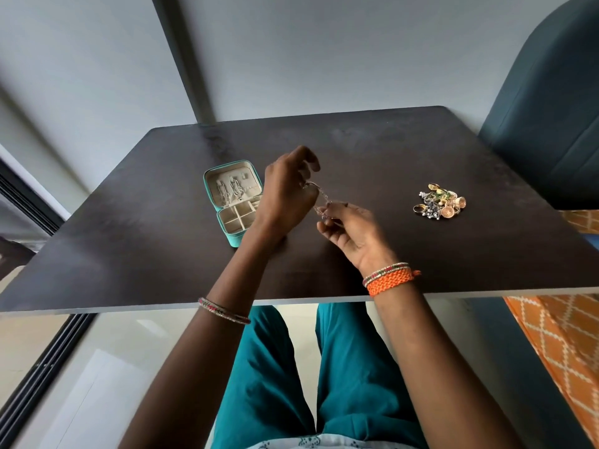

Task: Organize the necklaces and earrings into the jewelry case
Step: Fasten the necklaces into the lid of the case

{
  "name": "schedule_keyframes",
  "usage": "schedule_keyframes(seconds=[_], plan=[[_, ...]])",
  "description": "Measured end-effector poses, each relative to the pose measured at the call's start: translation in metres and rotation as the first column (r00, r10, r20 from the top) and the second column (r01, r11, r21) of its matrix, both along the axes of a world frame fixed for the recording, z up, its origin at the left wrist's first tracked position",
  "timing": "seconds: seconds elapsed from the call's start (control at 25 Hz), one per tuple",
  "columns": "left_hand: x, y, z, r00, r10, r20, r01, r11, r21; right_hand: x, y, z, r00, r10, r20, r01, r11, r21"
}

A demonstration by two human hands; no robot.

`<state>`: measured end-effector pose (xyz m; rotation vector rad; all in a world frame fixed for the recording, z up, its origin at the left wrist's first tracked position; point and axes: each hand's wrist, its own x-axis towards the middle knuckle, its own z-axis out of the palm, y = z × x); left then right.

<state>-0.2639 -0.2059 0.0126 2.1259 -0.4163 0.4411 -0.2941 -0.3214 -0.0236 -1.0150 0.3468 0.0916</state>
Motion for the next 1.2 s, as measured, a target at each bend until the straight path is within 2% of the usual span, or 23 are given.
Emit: schedule_keyframes(seconds=[0.04,0.08,0.12,0.16,0.2,0.24,0.28,0.32,0.36,0.4,0.48,0.56,0.6,0.68,0.8,0.96,1.08,1.12,1.16,1.2], plan=[[0.0,0.001,0.001,0.994,0.061,0.087,-0.073,0.987,0.14,0.0,0.001,-0.005,0.998,-0.051,0.044,0.056,0.989,-0.137],[-0.004,0.0,0.003,0.987,0.093,0.128,-0.117,0.974,0.193,0.0,0.002,-0.008,0.988,-0.094,0.122,0.13,0.933,-0.337],[-0.006,-0.001,0.002,0.982,0.114,0.148,-0.146,0.964,0.221,0.001,0.001,-0.01,0.972,-0.112,0.209,0.207,0.829,-0.519],[-0.008,-0.002,0.003,0.979,0.133,0.156,-0.17,0.952,0.253,0.003,-0.001,-0.01,0.954,-0.12,0.275,0.274,0.723,-0.635],[-0.007,-0.001,0.002,0.98,0.148,0.134,-0.181,0.941,0.286,0.004,-0.003,-0.009,0.943,-0.124,0.31,0.311,0.66,-0.684],[-0.006,0.002,0.003,0.988,0.14,0.061,-0.152,0.942,0.3,0.005,-0.005,-0.009,0.938,-0.125,0.323,0.325,0.642,-0.695],[-0.003,0.006,0.002,0.994,0.096,-0.058,-0.078,0.961,0.264,0.005,-0.007,-0.01,0.938,-0.124,0.323,0.321,0.661,-0.679],[-0.001,0.01,0.003,0.977,0.012,-0.212,0.022,0.987,0.16,0.005,-0.01,-0.012,0.945,-0.125,0.302,0.298,0.712,-0.636],[0.0,0.015,0.003,0.932,-0.097,-0.349,0.11,0.994,0.019,0.003,-0.012,-0.014,0.955,-0.12,0.27,0.26,0.777,-0.574],[0.0,0.017,0.002,0.884,-0.195,-0.425,0.161,0.98,-0.113,0.001,-0.014,-0.014,0.966,-0.103,0.238,0.212,0.841,-0.497],[-0.001,0.02,-0.002,0.823,-0.331,-0.462,0.163,0.917,-0.365,-0.003,-0.017,-0.01,0.979,-0.06,0.196,0.119,0.945,-0.303],[-0.003,0.022,-0.003,0.769,-0.44,-0.464,0.082,0.787,-0.611,-0.003,-0.023,-0.005,0.98,-0.042,0.196,0.075,0.984,-0.161],[-0.003,0.023,-0.002,0.751,-0.475,-0.458,0.041,0.726,-0.687,-0.003,-0.026,-0.002,0.978,-0.035,0.207,0.064,0.989,-0.135],[-0.003,0.022,0.0,0.775,-0.462,-0.43,-0.016,0.667,-0.745,-0.003,-0.026,0.003,0.972,-0.031,0.234,0.07,0.984,-0.161],[-0.003,0.016,0.0,0.865,-0.296,-0.405,-0.145,0.626,-0.766,-0.005,-0.02,0.009,0.956,-0.069,0.284,0.139,0.962,-0.234],[-0.005,0.003,-0.009,0.918,-0.118,-0.379,-0.258,0.55,-0.794,-0.008,-0.013,0.012,0.934,-0.091,0.345,0.22,0.908,-0.356],[-0.004,0.0,-0.008,0.9,-0.199,-0.388,-0.279,0.42,-0.863,-0.009,-0.012,0.012,0.933,-0.132,0.336,0.239,0.923,-0.301],[-0.005,0.002,-0.005,0.88,-0.262,-0.396,-0.268,0.413,-0.87,-0.008,-0.013,0.011,0.934,-0.153,0.323,0.244,0.933,-0.264],[-0.005,0.005,-0.002,0.861,-0.306,-0.406,-0.239,0.46,-0.855,-0.008,-0.016,0.01,0.937,-0.176,0.303,0.248,0.944,-0.217],[-0.005,0.009,0.002,0.851,-0.317,-0.418,-0.191,0.555,-0.81,-0.007,-0.018,0.009,0.941,-0.198,0.276,0.247,0.956,-0.158]])
